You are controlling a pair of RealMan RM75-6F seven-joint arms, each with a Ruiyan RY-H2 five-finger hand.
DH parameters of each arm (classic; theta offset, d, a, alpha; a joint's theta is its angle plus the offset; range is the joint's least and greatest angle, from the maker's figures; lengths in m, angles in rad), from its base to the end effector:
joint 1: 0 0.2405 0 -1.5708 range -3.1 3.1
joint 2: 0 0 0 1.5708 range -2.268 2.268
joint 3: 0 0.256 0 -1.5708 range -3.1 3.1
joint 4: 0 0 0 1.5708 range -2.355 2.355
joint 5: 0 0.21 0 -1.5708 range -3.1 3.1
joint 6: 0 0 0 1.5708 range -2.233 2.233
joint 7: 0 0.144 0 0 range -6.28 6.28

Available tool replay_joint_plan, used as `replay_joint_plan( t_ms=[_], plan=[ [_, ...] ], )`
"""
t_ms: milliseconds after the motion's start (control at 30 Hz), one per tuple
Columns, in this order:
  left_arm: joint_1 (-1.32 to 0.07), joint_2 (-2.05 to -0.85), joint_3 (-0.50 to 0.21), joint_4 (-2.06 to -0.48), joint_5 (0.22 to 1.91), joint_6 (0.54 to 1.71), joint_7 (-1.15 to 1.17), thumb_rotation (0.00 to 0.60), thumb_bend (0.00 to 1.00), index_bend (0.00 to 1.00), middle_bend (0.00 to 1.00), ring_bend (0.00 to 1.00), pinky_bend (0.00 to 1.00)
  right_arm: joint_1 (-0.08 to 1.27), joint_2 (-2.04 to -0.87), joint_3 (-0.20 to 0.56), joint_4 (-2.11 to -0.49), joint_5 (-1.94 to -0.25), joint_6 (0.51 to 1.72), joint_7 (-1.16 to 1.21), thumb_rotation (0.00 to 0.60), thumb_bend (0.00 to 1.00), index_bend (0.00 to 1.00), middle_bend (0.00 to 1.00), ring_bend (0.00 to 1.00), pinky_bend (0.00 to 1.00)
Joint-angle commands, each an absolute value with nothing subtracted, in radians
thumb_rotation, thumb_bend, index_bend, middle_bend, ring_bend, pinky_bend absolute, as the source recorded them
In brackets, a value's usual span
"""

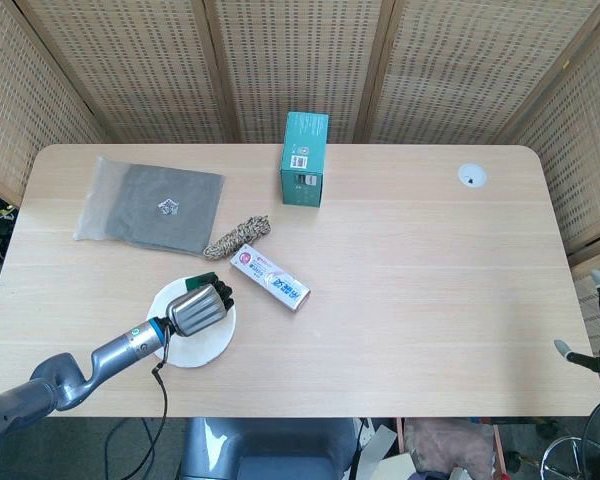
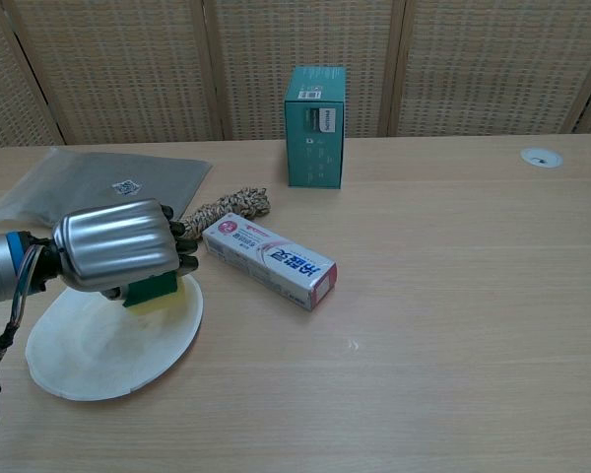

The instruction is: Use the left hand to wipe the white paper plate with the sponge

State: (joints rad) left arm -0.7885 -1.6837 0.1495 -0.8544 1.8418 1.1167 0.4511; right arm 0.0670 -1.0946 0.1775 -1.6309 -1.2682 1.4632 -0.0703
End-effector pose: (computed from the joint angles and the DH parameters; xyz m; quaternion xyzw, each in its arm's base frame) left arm -0.2039 0.3318 -0.0488 -0.8891 0.1404 -0.2405 0.3633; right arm -0.3325 -0.1974 0.1935 0.5075 -0.3954 0.3578 0.6768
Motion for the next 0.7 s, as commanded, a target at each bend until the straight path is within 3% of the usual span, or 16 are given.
replay_joint_plan(
  t_ms=[33, 400, 700],
  plan=[
    [-0.787, -1.679, 0.152, -0.867, 1.832, 1.091, 0.464, 0.6, 0.46, 0.77, 0.58, 0.48, 0.54, 0.067, -1.095, 0.177, -1.63, -1.267, 1.462, -0.07, 0.6, 0.0, 0.02, 0.0, 0.0, 0.0],
    [-0.757, -1.757, 0.181, -0.768, 1.806, 1.013, 0.421, 0.6, 0.46, 0.77, 0.58, 0.48, 0.54, 0.071, -1.097, 0.178, -1.628, -1.261, 1.454, -0.074, 0.6, 0.0, 0.02, 0.0, 0.0, 0.0],
    [-0.763, -1.739, 0.163, -0.775, 1.822, 1.097, 0.4, 0.6, 0.46, 0.77, 0.58, 0.48, 0.54, 0.07, -1.098, 0.176, -1.63, -1.262, 1.456, -0.079, 0.6, 0.0, 0.02, 0.0, 0.0, 0.0]
  ],
)
